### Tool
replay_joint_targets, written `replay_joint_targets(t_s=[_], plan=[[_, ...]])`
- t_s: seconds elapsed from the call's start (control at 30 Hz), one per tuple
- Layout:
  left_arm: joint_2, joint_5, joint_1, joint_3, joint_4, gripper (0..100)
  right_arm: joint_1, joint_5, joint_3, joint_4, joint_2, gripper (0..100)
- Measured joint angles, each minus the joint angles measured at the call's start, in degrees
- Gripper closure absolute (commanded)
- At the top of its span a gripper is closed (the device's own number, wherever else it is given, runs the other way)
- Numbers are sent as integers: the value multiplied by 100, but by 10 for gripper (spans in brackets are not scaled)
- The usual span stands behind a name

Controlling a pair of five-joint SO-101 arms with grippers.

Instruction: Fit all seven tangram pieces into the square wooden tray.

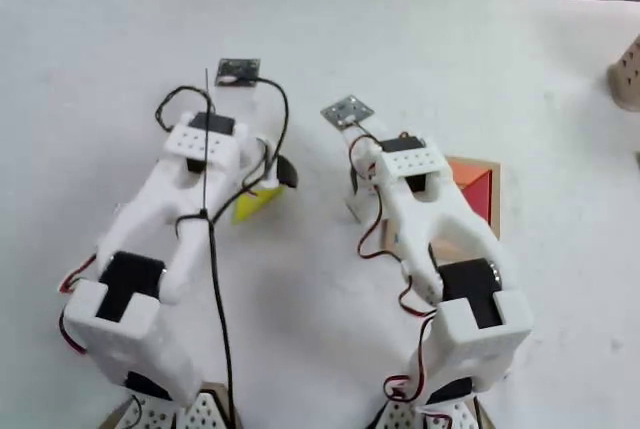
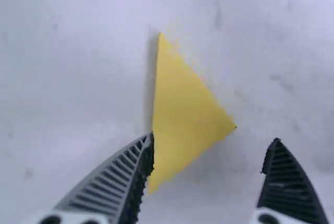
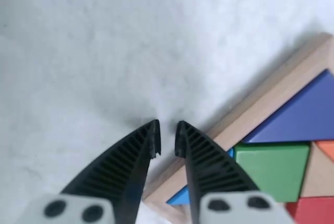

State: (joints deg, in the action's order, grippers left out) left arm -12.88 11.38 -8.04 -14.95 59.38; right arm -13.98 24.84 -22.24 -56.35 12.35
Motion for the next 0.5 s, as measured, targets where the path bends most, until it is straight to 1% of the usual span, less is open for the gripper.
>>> replay_joint_targets(t_s=[0.1,0.27,0.37,0.5], plan=[[0,-325,-132,9,-53,664,0,0,0,0,0,936],[0,-545,-158,0,-290,664,0,0,0,0,0,936],[0,-923,-158,0,-308,664,0,0,0,0,0,936],[0,-1046,-158,0,-308,664,0,0,0,0,0,936]])
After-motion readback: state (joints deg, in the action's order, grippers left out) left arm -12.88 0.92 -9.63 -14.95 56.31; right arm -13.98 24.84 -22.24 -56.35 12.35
